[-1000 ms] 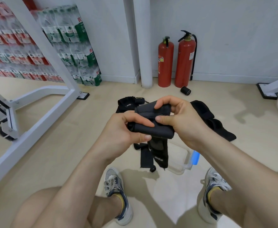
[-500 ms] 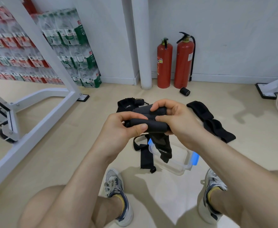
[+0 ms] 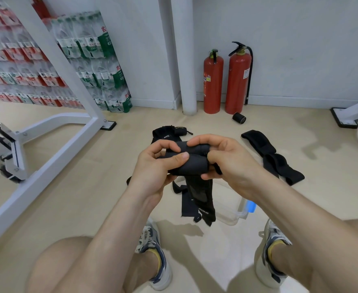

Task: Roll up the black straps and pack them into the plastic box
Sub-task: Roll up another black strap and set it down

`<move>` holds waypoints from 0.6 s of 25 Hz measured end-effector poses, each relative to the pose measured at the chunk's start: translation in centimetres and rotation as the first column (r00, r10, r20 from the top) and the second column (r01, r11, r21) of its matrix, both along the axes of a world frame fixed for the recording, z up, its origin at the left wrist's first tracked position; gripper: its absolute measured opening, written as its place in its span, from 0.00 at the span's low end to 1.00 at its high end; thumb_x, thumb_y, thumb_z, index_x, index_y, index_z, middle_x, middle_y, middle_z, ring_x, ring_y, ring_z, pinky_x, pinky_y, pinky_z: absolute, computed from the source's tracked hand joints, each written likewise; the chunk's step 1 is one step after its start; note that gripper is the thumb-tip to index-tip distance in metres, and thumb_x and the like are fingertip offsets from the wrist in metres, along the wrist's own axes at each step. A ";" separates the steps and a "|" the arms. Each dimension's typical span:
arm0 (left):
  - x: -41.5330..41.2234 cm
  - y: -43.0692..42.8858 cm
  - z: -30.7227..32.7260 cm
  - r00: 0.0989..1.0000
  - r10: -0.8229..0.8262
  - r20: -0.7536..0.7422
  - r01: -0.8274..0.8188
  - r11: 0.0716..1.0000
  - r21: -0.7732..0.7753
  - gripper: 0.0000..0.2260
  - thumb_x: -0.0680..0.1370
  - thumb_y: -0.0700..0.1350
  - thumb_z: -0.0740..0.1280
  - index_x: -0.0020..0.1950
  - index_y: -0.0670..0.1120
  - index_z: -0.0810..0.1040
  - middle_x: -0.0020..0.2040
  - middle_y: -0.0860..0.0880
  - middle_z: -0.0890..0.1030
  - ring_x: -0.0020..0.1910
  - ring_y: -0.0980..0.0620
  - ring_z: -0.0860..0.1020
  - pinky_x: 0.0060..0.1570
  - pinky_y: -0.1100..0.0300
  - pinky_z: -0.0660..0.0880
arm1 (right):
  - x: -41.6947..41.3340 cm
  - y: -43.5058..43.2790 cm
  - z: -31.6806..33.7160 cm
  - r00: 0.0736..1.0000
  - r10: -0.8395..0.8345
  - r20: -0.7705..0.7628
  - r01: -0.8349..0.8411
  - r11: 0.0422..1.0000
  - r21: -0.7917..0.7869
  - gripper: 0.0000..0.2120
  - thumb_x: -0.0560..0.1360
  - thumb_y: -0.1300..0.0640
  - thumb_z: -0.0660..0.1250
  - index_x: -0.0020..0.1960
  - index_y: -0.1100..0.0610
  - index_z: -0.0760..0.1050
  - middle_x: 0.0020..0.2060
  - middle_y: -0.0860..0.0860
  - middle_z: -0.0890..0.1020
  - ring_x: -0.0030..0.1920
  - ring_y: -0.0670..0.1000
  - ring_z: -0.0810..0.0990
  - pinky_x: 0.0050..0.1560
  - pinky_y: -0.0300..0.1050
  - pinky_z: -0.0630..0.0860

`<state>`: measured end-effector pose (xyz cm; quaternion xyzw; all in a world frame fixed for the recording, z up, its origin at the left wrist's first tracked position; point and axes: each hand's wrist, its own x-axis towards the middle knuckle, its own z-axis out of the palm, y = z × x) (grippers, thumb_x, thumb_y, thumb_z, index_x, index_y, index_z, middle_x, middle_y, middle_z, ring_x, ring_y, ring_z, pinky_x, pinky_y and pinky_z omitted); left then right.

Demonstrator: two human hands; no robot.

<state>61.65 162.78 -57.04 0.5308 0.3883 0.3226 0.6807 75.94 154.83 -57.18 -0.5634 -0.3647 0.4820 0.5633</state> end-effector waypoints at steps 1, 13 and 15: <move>0.0 0.0 0.0 1.000 0.000 0.009 0.000 1.000 -0.010 0.10 0.72 0.34 0.73 0.38 0.49 0.81 0.42 0.49 0.82 0.37 0.53 0.83 0.33 0.62 0.76 | 0.2 0.0 -0.1 0.999 -0.008 -0.032 0.008 1.000 0.000 0.23 0.75 0.74 0.52 0.51 0.54 0.81 0.50 0.54 0.84 0.43 0.52 0.83 0.34 0.42 0.79; -1.3 1.2 0.0 0.952 -0.296 0.073 0.270 0.930 0.249 0.19 0.61 0.40 0.82 0.48 0.52 0.83 0.50 0.47 0.82 0.49 0.47 0.82 0.46 0.57 0.80 | 0.5 -0.6 0.3 0.926 -0.132 -0.354 0.132 0.991 -0.025 0.09 0.79 0.66 0.63 0.51 0.60 0.82 0.38 0.56 0.86 0.35 0.57 0.86 0.32 0.40 0.82; -0.9 0.8 0.3 0.980 -0.193 0.038 0.171 0.931 0.323 0.16 0.61 0.40 0.79 0.46 0.47 0.82 0.43 0.51 0.84 0.44 0.53 0.82 0.41 0.63 0.78 | 0.3 -0.7 0.3 0.923 -0.125 -0.365 0.124 0.992 -0.026 0.10 0.80 0.64 0.62 0.52 0.60 0.82 0.41 0.57 0.86 0.38 0.58 0.86 0.35 0.40 0.83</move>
